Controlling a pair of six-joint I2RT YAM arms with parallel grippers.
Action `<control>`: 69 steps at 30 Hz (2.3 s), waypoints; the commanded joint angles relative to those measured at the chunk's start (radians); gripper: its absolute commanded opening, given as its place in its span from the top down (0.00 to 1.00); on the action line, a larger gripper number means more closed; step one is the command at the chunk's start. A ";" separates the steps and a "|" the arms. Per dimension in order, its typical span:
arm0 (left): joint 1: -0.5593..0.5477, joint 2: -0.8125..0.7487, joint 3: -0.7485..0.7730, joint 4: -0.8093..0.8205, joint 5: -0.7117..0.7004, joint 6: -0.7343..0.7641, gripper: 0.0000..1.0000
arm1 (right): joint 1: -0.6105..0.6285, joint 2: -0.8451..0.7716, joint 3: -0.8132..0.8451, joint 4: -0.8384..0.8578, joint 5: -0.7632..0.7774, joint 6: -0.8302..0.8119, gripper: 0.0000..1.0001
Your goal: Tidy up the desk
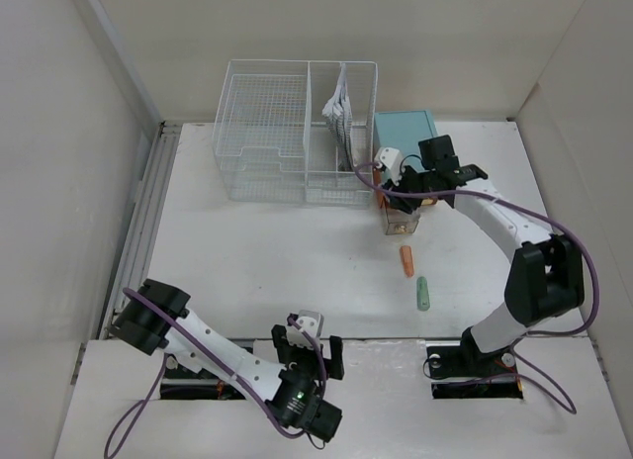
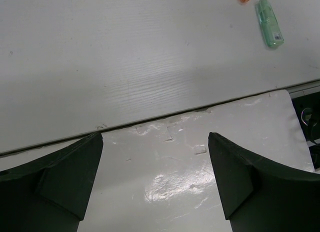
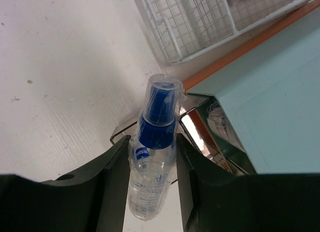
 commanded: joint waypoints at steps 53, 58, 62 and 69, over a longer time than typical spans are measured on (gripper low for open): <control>-0.015 0.017 -0.007 -0.058 -0.036 -0.280 0.14 | -0.039 -0.056 -0.001 -0.033 -0.118 -0.061 0.81; -0.015 0.017 -0.007 -0.058 -0.036 -0.280 0.14 | -0.039 -0.020 -0.001 -0.060 -0.147 -0.104 0.84; -0.015 0.017 -0.007 -0.058 -0.036 -0.289 0.14 | -0.028 0.013 -0.001 -0.038 -0.137 -0.104 0.85; -0.015 0.017 -0.016 -0.058 -0.036 -0.289 0.14 | -0.010 0.061 0.009 0.008 -0.095 -0.104 0.83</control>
